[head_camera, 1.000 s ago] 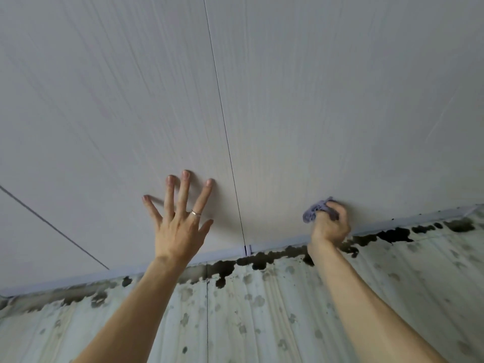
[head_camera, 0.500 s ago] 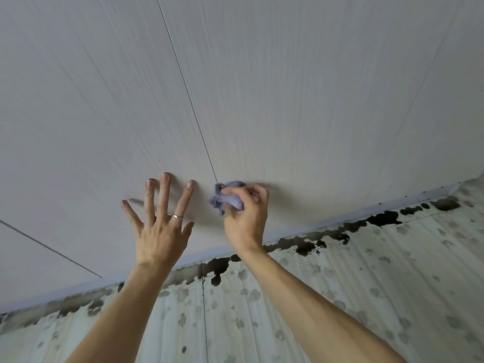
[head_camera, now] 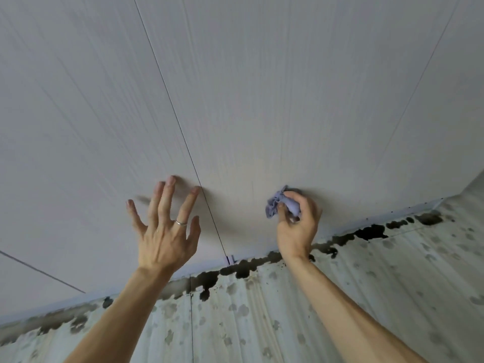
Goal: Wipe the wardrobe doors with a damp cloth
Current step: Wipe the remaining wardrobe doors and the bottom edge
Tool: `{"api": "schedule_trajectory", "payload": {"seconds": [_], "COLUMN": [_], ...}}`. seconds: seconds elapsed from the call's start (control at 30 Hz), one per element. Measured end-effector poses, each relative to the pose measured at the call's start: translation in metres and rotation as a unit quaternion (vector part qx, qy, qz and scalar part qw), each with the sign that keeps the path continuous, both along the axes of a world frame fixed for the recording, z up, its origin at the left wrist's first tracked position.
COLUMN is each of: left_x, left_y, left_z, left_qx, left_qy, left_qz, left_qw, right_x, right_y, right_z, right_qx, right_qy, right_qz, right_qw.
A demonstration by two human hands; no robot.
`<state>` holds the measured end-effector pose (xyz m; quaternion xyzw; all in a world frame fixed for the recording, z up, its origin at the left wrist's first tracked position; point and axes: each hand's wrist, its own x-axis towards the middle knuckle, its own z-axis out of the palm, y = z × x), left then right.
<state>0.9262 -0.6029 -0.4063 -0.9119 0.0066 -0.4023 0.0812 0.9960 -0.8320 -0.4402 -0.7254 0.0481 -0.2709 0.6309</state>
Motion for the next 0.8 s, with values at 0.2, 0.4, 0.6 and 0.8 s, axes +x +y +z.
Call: {"api": "schedule_trajectory", "payload": {"seconds": [0.2,0.4,0.6,0.8], "left_x": [0.041,0.062,0.071,0.075], "left_y": [-0.035,-0.077,-0.100,-0.121], "left_z": [0.141,0.383,0.628,0.895], "left_qx": [0.059,0.039,0.040,0.051], "left_qy": [-0.095,-0.131,-0.120,-0.074], "left_qz": [-0.053,-0.057,-0.073,-0.116], "left_qw": [0.992,0.989,0.989,0.989], "right_x": [0.008,0.024,0.028,0.049], "right_y": [-0.014,-0.028,-0.034,-0.052], "right_z": [0.136,0.392,0.639,0.914], "right_qx": [-0.064,-0.092,-0.092,-0.119], "right_qy": [-0.097,-0.203,-0.226,-0.250], "right_qz": [0.017,0.022,0.026,0.019], "right_qw": [0.993,0.975,0.969,0.961]}}
